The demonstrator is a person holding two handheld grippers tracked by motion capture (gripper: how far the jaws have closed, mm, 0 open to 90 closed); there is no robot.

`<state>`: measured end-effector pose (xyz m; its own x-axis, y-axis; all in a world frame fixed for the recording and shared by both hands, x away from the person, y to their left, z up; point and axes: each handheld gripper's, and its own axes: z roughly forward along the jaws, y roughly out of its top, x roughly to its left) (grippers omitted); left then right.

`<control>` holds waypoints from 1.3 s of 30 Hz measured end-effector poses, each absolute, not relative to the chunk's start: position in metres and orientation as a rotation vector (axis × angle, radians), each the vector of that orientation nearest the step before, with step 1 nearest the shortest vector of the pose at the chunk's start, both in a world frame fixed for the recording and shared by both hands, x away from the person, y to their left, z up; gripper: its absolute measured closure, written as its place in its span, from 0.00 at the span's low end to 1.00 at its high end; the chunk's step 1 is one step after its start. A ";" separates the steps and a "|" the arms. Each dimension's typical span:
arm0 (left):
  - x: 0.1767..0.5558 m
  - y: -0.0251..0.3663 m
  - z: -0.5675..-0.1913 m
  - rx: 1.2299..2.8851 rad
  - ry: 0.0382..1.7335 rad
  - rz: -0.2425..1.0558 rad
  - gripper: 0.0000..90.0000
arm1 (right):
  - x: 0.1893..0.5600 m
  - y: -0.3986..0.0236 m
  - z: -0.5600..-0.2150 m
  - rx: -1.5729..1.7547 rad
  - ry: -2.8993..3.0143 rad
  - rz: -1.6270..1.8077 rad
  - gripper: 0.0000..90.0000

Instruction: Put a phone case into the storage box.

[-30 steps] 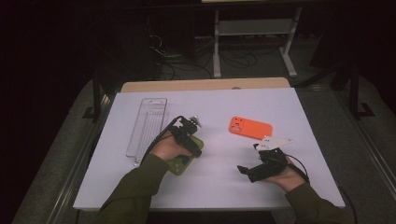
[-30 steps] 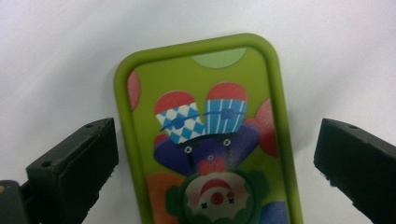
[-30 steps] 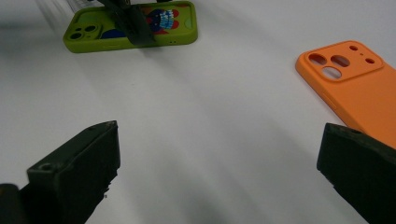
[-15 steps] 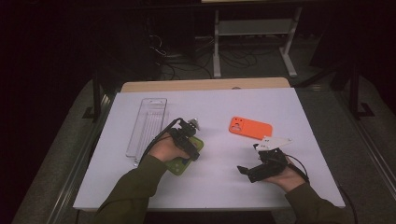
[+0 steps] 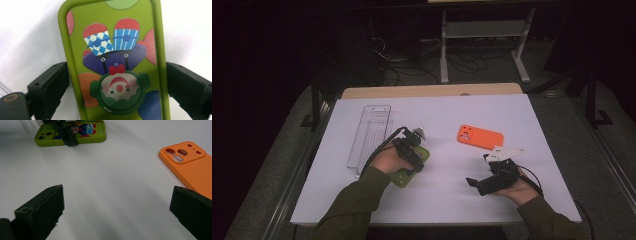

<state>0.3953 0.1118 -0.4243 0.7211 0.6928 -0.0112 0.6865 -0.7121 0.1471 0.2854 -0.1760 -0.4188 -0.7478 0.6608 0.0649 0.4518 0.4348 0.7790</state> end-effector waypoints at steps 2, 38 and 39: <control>0.395 0.112 -0.424 2.778 1.124 0.068 0.12 | 0.285 -0.176 -0.419 0.968 2.439 1.209 0.00; 0.389 0.096 -0.373 2.701 0.688 -0.026 0.18 | 0.286 -0.182 -0.417 0.993 2.420 1.214 0.00; 0.389 0.095 -0.371 2.707 0.658 -0.041 0.18 | 0.286 -0.182 -0.417 1.001 2.417 1.214 0.00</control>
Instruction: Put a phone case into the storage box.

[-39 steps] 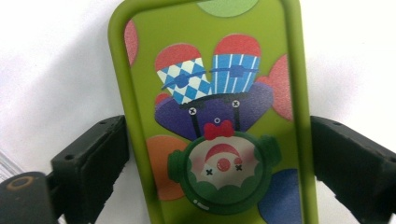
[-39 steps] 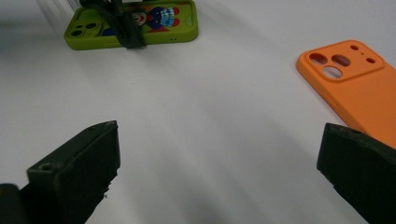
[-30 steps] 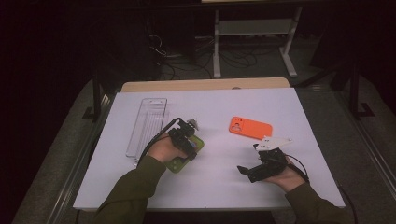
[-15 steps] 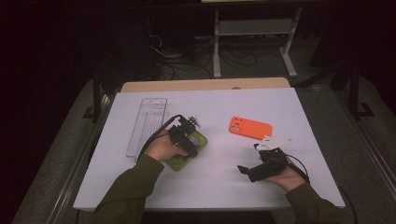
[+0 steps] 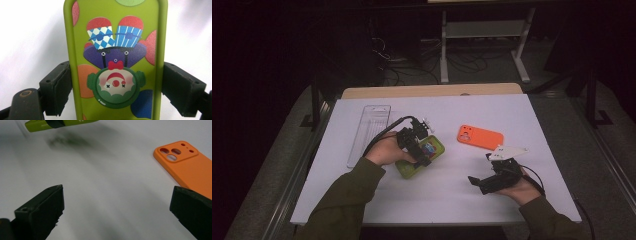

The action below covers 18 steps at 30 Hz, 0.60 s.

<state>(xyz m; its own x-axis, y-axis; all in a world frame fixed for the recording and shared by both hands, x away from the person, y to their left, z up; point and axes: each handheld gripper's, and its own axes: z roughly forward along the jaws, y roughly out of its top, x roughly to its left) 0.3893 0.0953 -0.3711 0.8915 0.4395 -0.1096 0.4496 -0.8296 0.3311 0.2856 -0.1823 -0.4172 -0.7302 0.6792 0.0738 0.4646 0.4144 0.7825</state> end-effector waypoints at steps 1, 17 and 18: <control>0.390 0.094 -0.370 2.705 0.637 -0.046 0.18 | 0.286 -0.183 -0.417 1.001 2.412 1.217 0.00; 0.404 0.073 -0.356 2.789 0.430 -0.048 0.18 | 0.289 -0.191 -0.417 1.058 2.361 1.241 0.00; 0.404 0.072 -0.354 2.785 0.429 -0.052 0.18 | 0.289 -0.190 -0.416 1.059 2.359 1.241 0.00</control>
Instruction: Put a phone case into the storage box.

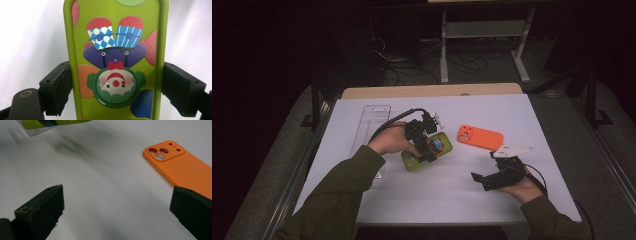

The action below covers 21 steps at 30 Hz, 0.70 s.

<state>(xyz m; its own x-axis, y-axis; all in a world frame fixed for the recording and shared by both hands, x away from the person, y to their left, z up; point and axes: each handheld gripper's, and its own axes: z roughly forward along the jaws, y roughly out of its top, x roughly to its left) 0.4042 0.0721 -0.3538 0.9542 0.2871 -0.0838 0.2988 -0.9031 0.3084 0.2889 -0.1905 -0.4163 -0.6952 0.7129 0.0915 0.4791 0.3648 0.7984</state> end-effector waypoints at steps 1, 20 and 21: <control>0.404 0.072 -0.352 2.781 0.426 -0.056 0.18 | 0.290 -0.190 -0.415 1.050 2.353 1.243 0.00; 0.405 0.056 -0.338 2.819 0.392 -0.067 0.18 | 0.328 -0.167 -0.407 0.947 2.282 1.164 0.00; 0.405 0.056 -0.339 2.821 0.391 -0.069 0.18 | 0.328 -0.165 -0.408 0.917 2.282 1.141 0.00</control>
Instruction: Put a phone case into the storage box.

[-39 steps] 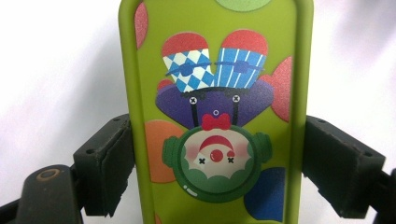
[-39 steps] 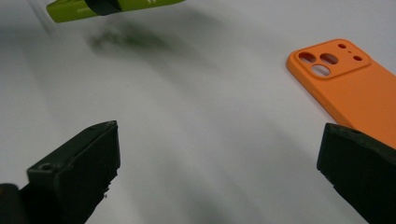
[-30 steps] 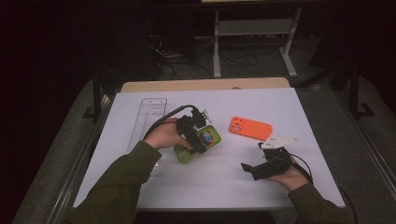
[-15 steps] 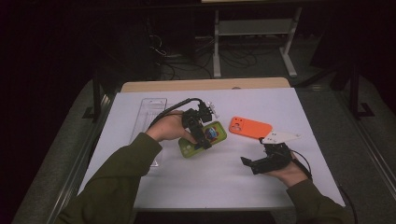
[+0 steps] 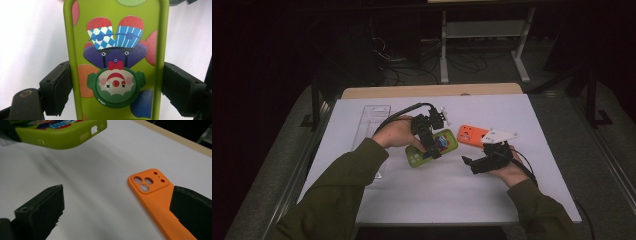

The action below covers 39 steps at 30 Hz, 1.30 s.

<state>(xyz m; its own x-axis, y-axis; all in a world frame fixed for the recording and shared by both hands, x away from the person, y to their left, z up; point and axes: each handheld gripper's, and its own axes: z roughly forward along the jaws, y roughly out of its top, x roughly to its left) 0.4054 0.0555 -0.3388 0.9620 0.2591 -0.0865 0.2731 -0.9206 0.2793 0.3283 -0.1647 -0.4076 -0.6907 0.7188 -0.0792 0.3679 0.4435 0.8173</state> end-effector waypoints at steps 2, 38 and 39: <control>0.406 0.056 -0.339 2.822 0.393 -0.074 0.18 | 0.326 -0.160 -0.409 0.892 2.279 1.109 0.00; 0.404 0.051 -0.345 2.862 0.410 -0.101 0.18 | 0.297 -0.128 -0.413 0.202 2.007 0.560 0.00; 0.404 0.051 -0.345 2.862 0.410 -0.101 0.18 | 0.296 -0.127 -0.413 0.180 1.999 0.542 0.01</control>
